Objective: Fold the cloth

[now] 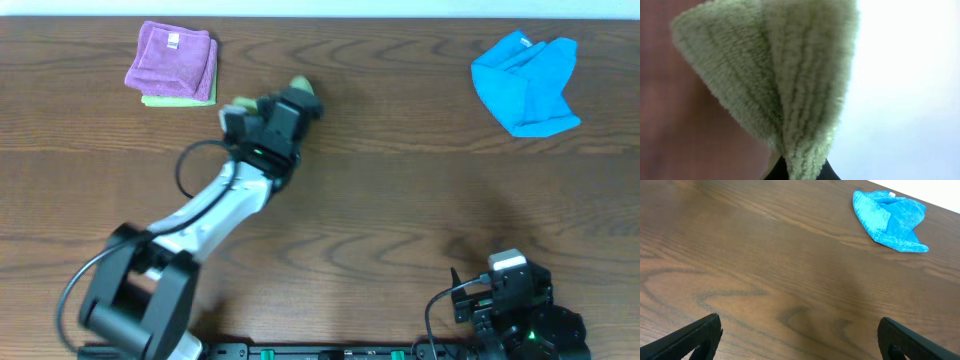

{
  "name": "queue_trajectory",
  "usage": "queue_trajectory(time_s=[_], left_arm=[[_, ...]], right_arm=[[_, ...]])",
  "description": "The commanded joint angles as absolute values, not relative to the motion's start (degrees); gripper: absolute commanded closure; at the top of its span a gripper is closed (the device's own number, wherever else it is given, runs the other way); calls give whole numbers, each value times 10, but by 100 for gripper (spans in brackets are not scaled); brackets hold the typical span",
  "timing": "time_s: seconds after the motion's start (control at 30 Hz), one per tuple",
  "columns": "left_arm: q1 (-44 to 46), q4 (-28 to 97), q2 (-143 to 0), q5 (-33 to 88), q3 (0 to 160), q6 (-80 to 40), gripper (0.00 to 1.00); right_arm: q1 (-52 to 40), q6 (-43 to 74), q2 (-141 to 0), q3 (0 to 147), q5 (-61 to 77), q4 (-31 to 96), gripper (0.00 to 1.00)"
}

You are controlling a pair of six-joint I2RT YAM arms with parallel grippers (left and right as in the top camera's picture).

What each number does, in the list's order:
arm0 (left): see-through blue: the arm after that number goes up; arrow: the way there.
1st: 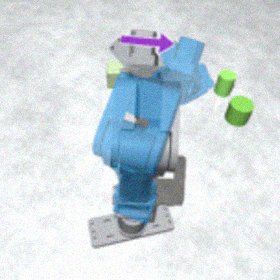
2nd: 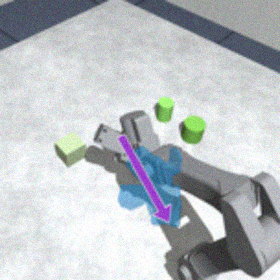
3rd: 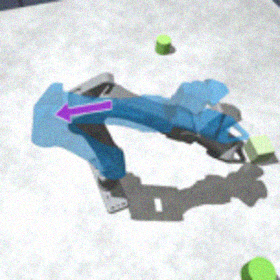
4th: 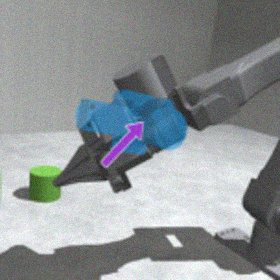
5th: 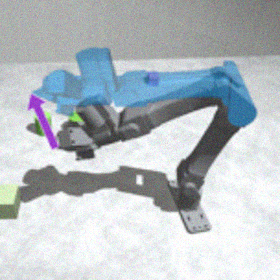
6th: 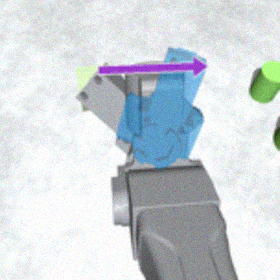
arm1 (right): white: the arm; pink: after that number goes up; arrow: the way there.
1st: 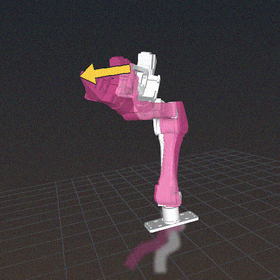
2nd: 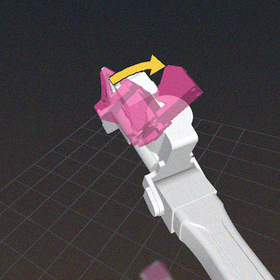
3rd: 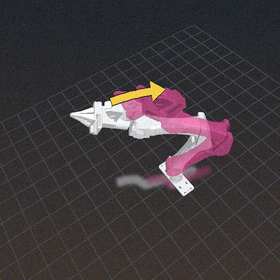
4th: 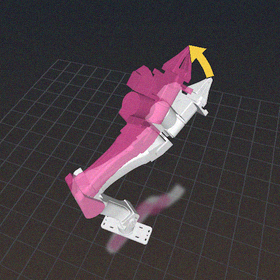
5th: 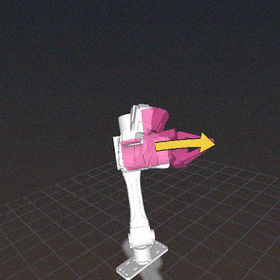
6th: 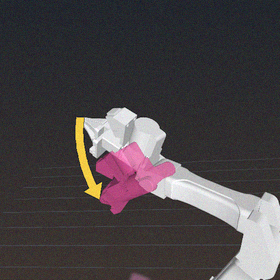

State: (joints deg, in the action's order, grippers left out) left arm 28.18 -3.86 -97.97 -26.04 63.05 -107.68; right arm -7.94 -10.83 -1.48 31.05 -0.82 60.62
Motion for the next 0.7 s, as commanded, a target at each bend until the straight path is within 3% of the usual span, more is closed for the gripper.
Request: queue_trajectory(time_s=[0.0, 0.27, 0.47, 0.67], left_arm=[[251, -32, -945, -284, 645, -1049, 94], [141, -33, -926, -235, 707, -962, 94], [35, -33, -978, -130, 832, -777, 94], [-2, -39, -1091, -76, 957, -651, 94]], right_arm=[[-78, -112, -14, 309, -6, 607, 1], [-78, -112, -14, 309, -6, 607, 1], [-78, -112, -14, 309, -6, 607, 1], [-78, -112, -14, 309, -6, 607, 1]])
